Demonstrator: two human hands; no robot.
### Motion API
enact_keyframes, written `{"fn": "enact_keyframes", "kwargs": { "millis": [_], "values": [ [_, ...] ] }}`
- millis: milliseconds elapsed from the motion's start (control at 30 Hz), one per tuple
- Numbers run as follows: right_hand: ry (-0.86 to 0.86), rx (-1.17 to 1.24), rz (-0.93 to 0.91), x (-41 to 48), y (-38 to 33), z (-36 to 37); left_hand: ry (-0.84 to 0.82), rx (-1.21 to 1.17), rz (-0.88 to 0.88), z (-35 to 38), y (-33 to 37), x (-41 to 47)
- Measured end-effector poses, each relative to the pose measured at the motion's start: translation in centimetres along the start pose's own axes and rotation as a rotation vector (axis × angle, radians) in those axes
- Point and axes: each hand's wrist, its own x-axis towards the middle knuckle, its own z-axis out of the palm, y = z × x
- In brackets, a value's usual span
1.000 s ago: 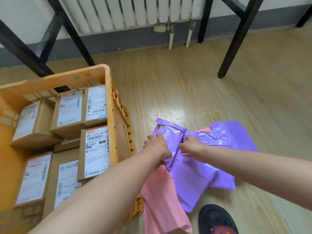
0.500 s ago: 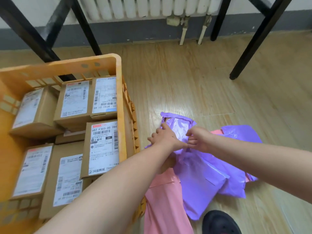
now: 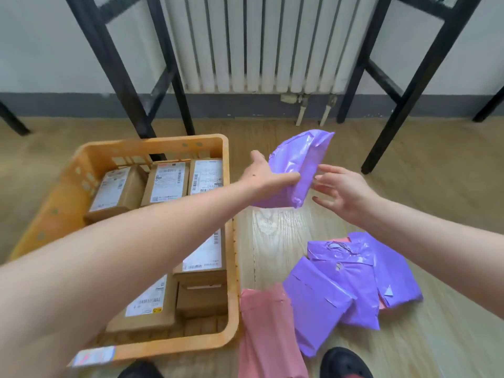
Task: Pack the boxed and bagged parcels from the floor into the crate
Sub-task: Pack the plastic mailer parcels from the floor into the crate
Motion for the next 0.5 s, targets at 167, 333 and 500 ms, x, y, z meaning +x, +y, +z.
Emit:
{"fn": "enact_keyframes", "kwargs": {
  "millis": [167,333,500],
  "values": [
    [-0.213,0.022,0.115,-4.3,-2.2,5.2,-0.234,-0.657,-0.089,-6.7,-0.3,-5.1],
    [-0.413,0.086,0.128,-7.4,-2.2,11.1,-0.251,-0.822,-0.071,-11.6,-3.9,-8.8],
    [-0.453,-0.131,0.056,-8.9,0.2,14.8,-0.158,-0.804,-0.105,-16.8,-7.9,-11.1]
  ]
}}
